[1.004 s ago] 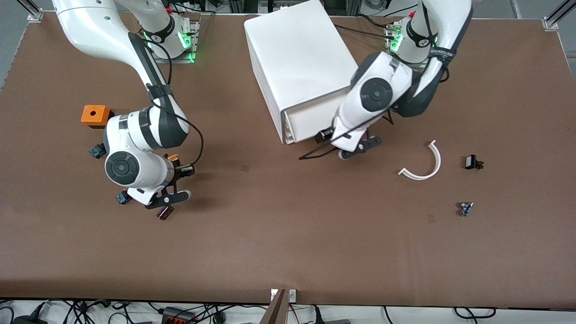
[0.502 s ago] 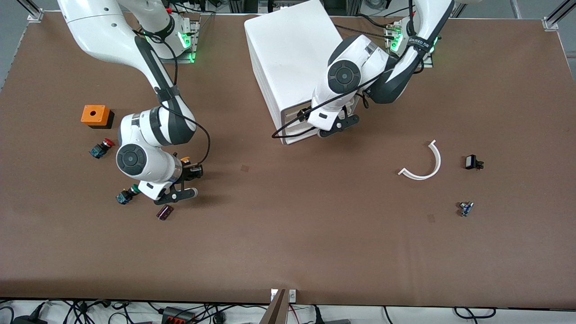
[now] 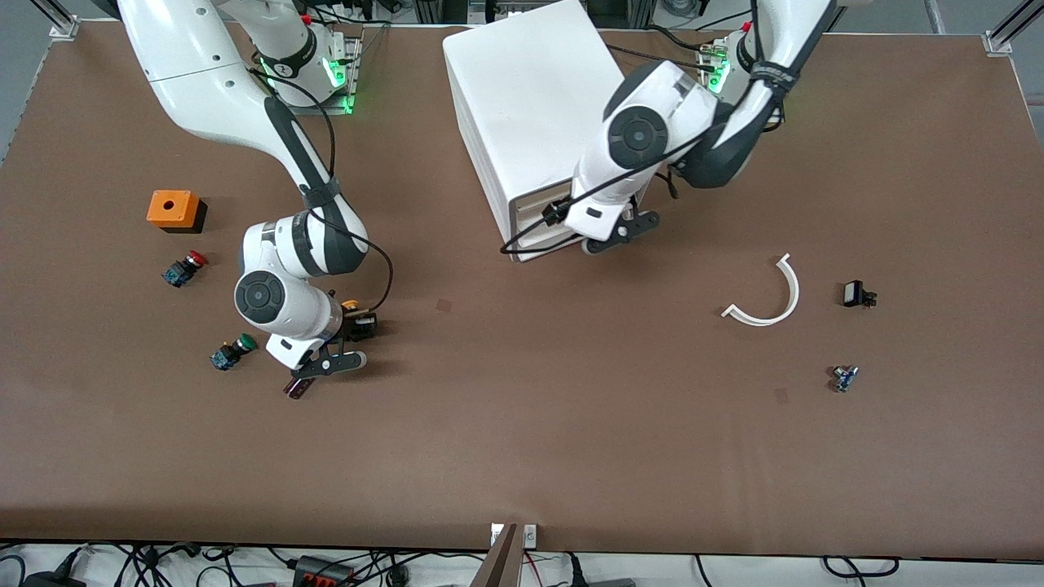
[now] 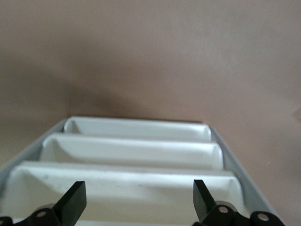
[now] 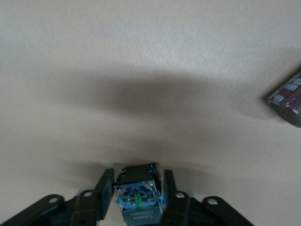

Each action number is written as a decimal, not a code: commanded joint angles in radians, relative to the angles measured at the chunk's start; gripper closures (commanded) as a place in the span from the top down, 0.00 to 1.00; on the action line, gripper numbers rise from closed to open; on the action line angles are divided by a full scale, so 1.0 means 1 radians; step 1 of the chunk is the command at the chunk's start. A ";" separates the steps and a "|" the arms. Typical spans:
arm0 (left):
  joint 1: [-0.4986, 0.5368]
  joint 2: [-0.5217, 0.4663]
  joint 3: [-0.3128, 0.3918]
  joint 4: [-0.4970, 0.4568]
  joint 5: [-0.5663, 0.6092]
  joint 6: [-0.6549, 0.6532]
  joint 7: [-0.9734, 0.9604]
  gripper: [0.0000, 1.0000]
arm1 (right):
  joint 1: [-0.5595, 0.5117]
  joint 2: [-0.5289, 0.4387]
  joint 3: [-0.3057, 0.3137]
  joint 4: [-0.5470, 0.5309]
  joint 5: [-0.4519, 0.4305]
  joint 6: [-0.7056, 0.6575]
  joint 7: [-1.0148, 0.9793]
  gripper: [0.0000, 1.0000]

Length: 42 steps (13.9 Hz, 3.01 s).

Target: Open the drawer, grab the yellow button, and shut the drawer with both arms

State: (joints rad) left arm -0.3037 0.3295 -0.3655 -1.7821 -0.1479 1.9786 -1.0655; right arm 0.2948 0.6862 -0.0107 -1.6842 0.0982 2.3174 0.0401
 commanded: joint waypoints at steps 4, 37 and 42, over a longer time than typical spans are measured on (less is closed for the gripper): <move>0.218 -0.018 -0.009 0.174 0.151 -0.236 0.407 1.00 | -0.009 -0.080 -0.023 0.271 -0.003 -0.402 0.041 1.00; 0.316 -0.351 0.283 0.105 0.149 -0.297 1.191 1.00 | -0.325 -0.737 -0.005 0.036 -0.141 -0.644 -0.029 1.00; 0.316 -0.353 0.278 0.107 0.149 -0.313 1.191 1.00 | -0.329 -0.737 -0.012 0.040 -0.117 -0.651 -0.032 1.00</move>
State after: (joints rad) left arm 0.0146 -0.0312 -0.0837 -1.7018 -0.0175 1.6880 0.1067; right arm -0.0135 -0.0301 -0.0348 -1.6206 -0.0265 1.6451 0.0247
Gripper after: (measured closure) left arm 0.000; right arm 0.000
